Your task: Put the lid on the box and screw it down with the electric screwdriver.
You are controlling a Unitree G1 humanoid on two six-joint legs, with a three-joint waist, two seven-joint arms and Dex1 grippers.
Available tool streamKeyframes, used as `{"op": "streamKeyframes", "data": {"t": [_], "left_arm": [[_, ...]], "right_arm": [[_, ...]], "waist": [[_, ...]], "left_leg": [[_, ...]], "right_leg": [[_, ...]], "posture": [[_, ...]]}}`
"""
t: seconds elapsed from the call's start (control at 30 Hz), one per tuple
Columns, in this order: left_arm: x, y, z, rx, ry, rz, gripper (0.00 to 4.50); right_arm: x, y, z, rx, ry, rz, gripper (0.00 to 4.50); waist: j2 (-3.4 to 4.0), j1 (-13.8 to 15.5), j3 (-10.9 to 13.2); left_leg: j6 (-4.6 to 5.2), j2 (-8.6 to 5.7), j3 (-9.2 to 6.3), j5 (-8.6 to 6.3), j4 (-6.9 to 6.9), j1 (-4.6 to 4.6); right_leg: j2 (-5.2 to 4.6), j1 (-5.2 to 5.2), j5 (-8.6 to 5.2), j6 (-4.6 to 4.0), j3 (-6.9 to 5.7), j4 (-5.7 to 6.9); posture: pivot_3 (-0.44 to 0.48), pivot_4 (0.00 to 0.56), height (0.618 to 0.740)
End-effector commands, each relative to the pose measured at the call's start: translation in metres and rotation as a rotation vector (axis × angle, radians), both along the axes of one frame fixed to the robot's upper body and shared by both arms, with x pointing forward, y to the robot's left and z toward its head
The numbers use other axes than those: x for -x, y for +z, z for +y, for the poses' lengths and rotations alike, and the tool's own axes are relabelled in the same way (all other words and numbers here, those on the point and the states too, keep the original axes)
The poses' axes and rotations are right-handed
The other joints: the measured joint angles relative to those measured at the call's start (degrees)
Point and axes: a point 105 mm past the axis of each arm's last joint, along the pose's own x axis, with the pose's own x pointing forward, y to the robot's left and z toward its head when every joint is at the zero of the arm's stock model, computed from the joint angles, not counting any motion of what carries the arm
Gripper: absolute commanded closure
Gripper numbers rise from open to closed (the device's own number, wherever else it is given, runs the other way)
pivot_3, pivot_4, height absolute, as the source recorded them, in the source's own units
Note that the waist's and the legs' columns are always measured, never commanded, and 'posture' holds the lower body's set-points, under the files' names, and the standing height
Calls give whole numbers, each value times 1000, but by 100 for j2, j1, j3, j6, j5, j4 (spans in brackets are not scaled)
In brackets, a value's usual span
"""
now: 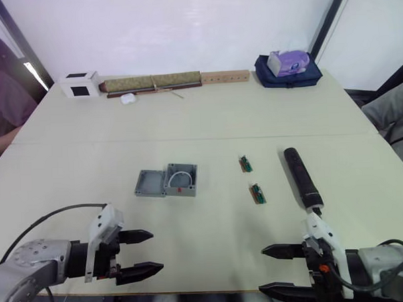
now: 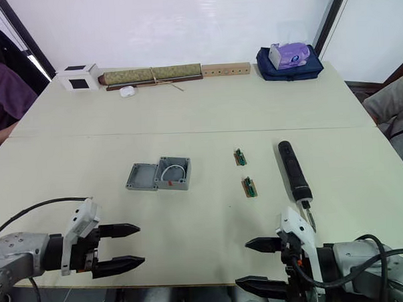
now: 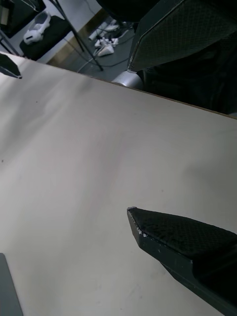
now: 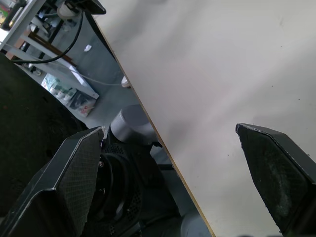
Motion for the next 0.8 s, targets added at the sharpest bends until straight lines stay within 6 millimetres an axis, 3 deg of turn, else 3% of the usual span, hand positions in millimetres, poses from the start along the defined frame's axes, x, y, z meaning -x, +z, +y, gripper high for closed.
{"op": "streamKeyframes", "data": {"t": [0.03,0.43,0.6,0.67,0.8], "left_arm": [[1,5,-2,7,-15,-19,0],[-2,5,-2,18,15,-5,0],[-1,12,-2,25,2,47,0],[-22,6,12,-106,126,-23,0],[-56,29,27,-57,289,-152,0]], "right_arm": [[-1,1,-1,-14,-1,-19,13],[-3,1,-8,-16,-13,-19,13],[-22,18,-2,-47,-51,-101,13],[-26,28,2,-69,-74,-104,13],[-38,54,9,-127,-119,-125,13]], "waist": [[1,2,0],[0,2,0],[0,-7,0],[0,-3,0],[-1,9,1]], "left_leg": [[0,0,0,0,0,0],[0,0,0,0,0,1],[0,1,0,0,1,6],[0,1,-1,0,1,7],[0,0,-7,0,2,7]], "right_leg": [[0,0,0,0,0,0],[0,1,3,6,0,0],[0,6,3,6,0,2],[1,6,4,7,0,3],[-1,8,6,11,-2,8]], "posture": [[0,150,740],[0,150,740],[0,150,740],[0,150,740],[0,150,740]]}}
